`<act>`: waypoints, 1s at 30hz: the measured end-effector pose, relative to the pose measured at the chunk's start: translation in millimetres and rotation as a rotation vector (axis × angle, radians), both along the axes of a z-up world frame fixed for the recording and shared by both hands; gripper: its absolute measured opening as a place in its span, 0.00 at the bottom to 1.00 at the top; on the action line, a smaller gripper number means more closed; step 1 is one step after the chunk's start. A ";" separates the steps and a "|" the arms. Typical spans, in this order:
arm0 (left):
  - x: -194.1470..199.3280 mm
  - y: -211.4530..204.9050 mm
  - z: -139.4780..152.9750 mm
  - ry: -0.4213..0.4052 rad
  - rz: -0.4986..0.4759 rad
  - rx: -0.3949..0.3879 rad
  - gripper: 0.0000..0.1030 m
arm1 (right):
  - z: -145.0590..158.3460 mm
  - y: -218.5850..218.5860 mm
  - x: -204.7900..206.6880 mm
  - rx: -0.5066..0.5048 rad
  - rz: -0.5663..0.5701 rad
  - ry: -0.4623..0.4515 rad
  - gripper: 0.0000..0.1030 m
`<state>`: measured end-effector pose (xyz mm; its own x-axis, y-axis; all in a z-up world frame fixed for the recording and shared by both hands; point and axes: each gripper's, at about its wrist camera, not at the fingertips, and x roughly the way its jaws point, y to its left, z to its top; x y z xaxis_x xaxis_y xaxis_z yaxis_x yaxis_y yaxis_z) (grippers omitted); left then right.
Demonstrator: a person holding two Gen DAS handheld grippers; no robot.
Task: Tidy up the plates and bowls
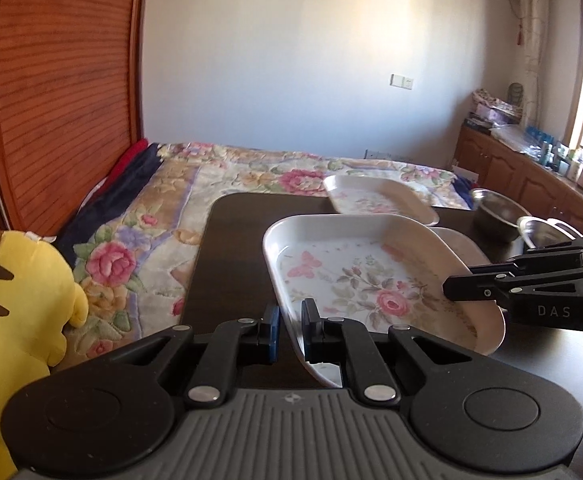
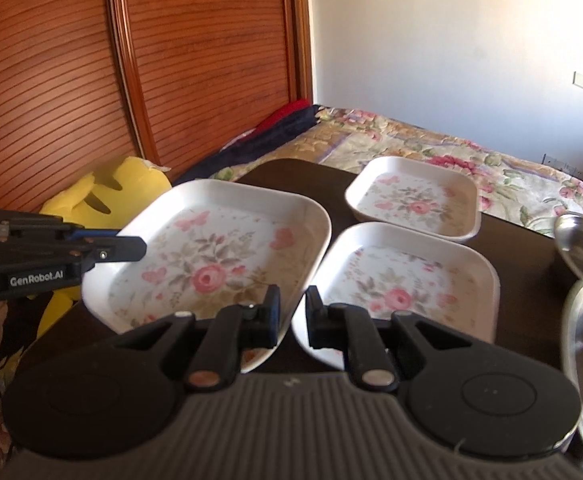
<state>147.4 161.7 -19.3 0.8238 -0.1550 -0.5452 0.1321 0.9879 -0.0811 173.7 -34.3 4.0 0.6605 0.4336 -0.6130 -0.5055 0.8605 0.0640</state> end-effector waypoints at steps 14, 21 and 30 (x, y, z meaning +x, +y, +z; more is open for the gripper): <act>-62.2 -77.4 1.0 -0.039 -0.126 -0.026 0.12 | 5.0 -80.5 -75.2 0.004 -0.098 -0.064 0.14; -77.7 -109.3 -16.4 -0.005 -0.181 -0.053 0.12 | -8.9 -115.8 -100.3 0.013 -0.153 -0.048 0.14; -86.7 -127.4 -33.0 0.033 -0.212 -0.046 0.12 | -29.9 -132.0 -114.5 0.017 -0.182 -0.027 0.14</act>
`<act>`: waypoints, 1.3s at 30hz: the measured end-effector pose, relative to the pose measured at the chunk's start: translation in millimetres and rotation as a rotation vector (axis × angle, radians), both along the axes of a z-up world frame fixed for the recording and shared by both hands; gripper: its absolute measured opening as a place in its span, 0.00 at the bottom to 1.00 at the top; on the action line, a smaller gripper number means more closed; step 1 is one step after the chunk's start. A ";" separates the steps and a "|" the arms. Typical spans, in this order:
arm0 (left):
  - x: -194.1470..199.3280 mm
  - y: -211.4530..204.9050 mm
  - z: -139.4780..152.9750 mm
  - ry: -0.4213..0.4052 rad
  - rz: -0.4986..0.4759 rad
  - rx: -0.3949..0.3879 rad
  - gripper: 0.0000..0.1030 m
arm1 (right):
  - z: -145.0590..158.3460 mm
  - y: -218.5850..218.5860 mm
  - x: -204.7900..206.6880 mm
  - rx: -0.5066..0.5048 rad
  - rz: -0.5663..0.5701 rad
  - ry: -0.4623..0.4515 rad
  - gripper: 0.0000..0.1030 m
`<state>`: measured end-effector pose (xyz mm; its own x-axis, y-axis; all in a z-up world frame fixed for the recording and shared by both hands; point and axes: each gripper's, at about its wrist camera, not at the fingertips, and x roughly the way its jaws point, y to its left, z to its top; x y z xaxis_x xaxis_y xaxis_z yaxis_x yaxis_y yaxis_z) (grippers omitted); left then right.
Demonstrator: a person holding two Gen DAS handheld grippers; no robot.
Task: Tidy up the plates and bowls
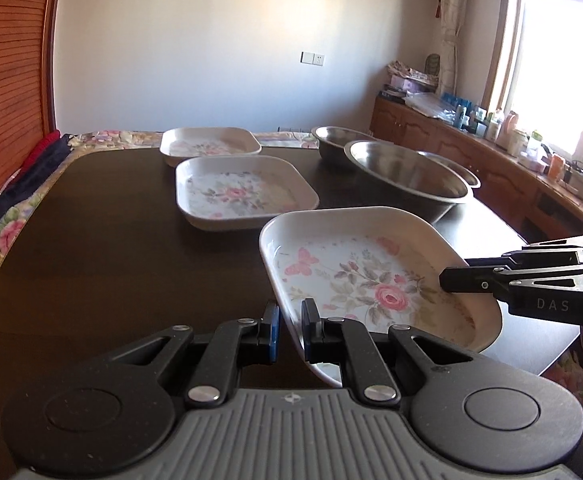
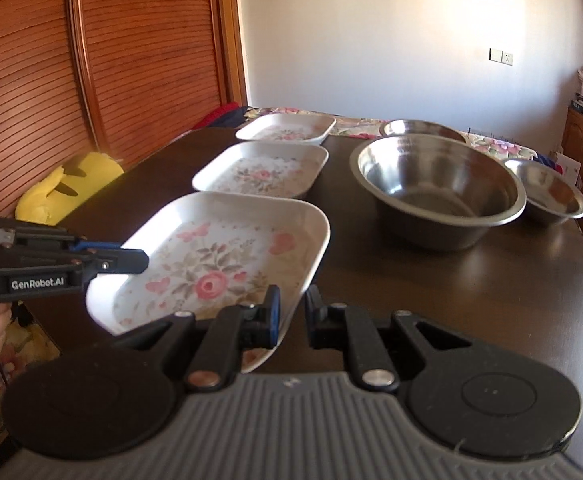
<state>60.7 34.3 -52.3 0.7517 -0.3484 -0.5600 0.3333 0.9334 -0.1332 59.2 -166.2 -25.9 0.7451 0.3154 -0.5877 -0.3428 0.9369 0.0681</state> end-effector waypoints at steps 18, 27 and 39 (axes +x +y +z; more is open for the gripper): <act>6.6 -6.2 -9.2 0.018 0.000 0.024 0.12 | -15.2 -3.6 1.1 0.029 -0.030 0.018 0.14; 11.0 -6.8 -13.9 0.032 0.001 0.023 0.12 | -18.3 -4.5 2.6 0.040 -0.038 0.031 0.14; 14.7 -2.8 -14.5 0.022 0.022 0.018 0.12 | -19.3 -8.6 5.3 0.058 -0.039 0.028 0.15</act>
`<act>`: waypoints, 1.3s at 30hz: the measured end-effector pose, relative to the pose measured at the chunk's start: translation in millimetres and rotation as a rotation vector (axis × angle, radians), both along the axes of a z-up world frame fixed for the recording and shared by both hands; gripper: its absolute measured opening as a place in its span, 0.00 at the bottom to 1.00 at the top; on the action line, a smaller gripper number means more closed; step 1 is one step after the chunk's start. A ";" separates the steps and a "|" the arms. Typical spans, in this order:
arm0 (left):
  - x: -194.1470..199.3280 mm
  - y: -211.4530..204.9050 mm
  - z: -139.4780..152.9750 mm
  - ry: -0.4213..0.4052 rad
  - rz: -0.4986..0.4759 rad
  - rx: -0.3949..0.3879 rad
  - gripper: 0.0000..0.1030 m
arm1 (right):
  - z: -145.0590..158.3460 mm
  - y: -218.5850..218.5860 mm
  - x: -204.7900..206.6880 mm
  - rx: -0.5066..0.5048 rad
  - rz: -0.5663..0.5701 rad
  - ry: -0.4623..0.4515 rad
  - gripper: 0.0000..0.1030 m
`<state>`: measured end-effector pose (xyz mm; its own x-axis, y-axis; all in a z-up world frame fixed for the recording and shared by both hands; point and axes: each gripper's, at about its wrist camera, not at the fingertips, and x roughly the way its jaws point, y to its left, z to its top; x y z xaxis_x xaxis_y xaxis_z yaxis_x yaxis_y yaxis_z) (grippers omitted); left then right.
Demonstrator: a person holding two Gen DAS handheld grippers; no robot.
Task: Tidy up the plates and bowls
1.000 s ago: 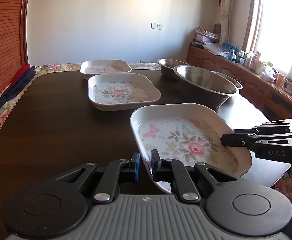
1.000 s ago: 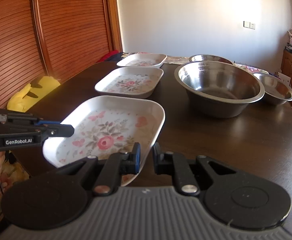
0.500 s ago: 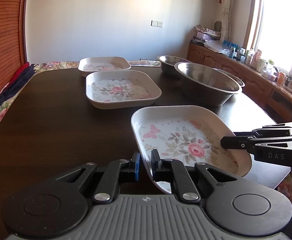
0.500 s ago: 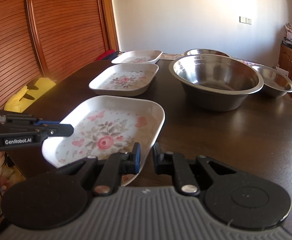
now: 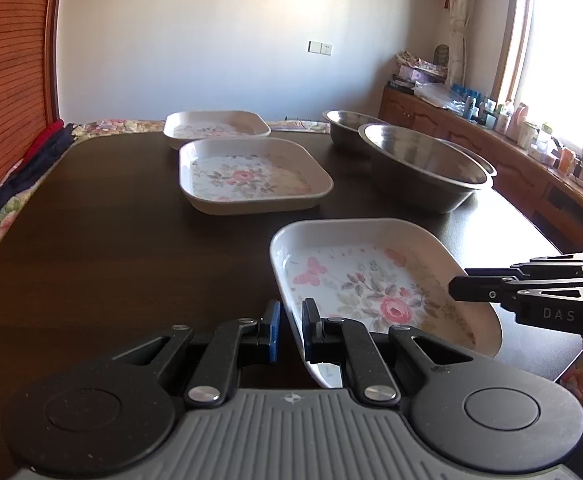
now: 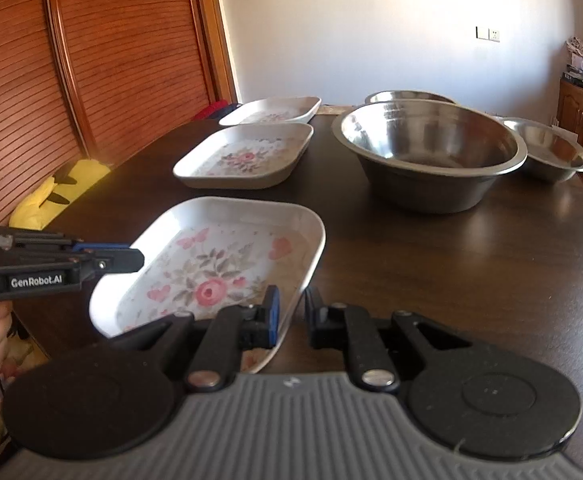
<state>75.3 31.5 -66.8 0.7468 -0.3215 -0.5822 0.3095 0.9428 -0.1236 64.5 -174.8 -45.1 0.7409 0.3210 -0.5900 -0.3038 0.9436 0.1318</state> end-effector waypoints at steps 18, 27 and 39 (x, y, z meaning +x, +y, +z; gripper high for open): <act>33.8 19.7 32.7 -0.075 0.043 0.041 0.50 | 62.5 3.5 33.9 -0.044 0.064 -0.134 0.31; 63.4 27.5 35.7 -0.071 0.061 0.046 0.54 | 63.5 26.0 65.8 -0.049 0.095 -0.110 0.31; 110.2 32.6 31.0 -0.048 0.070 0.068 0.54 | 49.7 50.2 111.8 -0.069 0.087 -0.026 0.31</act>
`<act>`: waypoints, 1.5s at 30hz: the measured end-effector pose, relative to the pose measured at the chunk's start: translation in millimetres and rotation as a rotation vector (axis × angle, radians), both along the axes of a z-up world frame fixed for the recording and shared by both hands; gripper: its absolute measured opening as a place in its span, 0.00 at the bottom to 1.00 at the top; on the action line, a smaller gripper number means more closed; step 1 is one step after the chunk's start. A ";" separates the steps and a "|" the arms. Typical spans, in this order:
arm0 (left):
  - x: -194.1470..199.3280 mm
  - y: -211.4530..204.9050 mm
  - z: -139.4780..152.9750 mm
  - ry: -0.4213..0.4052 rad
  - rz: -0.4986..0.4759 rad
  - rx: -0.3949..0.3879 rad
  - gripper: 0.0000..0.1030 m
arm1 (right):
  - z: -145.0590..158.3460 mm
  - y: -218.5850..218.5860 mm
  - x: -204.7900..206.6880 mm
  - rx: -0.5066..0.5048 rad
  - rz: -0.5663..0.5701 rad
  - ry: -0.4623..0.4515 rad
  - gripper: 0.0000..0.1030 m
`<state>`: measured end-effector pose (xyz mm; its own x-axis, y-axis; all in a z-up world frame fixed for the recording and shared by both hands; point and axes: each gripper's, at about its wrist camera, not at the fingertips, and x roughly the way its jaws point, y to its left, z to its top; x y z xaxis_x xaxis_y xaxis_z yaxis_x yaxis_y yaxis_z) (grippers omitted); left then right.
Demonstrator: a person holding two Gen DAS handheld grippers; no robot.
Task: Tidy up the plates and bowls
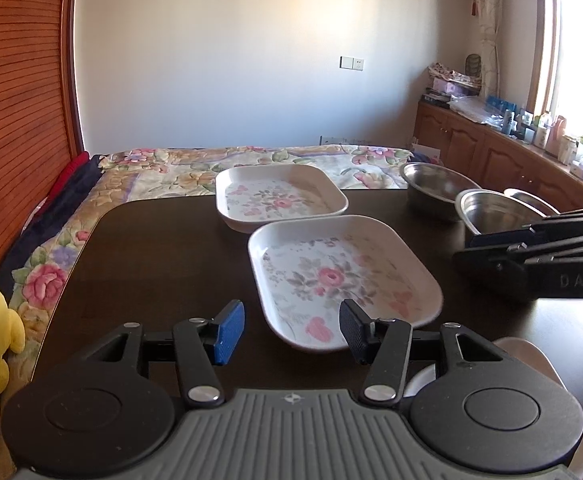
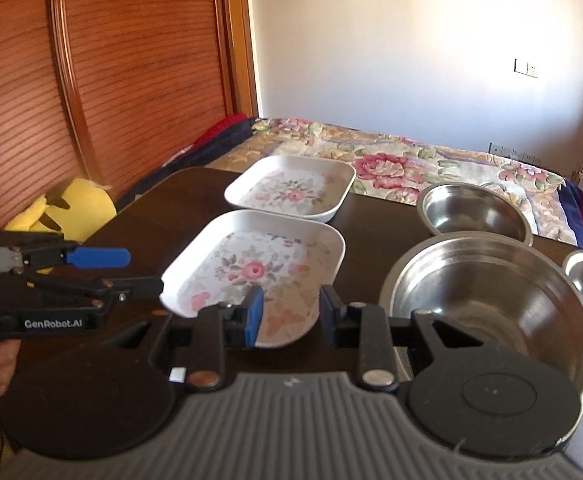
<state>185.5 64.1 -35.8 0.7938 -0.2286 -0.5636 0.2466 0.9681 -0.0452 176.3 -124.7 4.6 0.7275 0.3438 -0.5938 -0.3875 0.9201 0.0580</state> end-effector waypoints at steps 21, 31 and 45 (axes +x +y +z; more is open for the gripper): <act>49.6 4.1 -17.6 0.050 -0.001 -0.006 0.26 | -19.9 25.1 28.8 -0.126 -0.015 0.033 0.31; 53.1 3.7 -24.3 0.065 0.000 0.001 0.23 | -24.6 29.8 35.9 -0.156 -0.036 0.035 0.31; 52.5 9.3 -29.2 0.069 0.003 -0.002 0.21 | -29.9 35.9 38.4 -0.219 -0.048 0.014 0.31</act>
<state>238.0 73.5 -65.0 0.7536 -0.2272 -0.6168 0.2399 0.9687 -0.0638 214.7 -88.7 -25.4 0.7310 0.1709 -0.6607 -0.3436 0.9286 -0.1401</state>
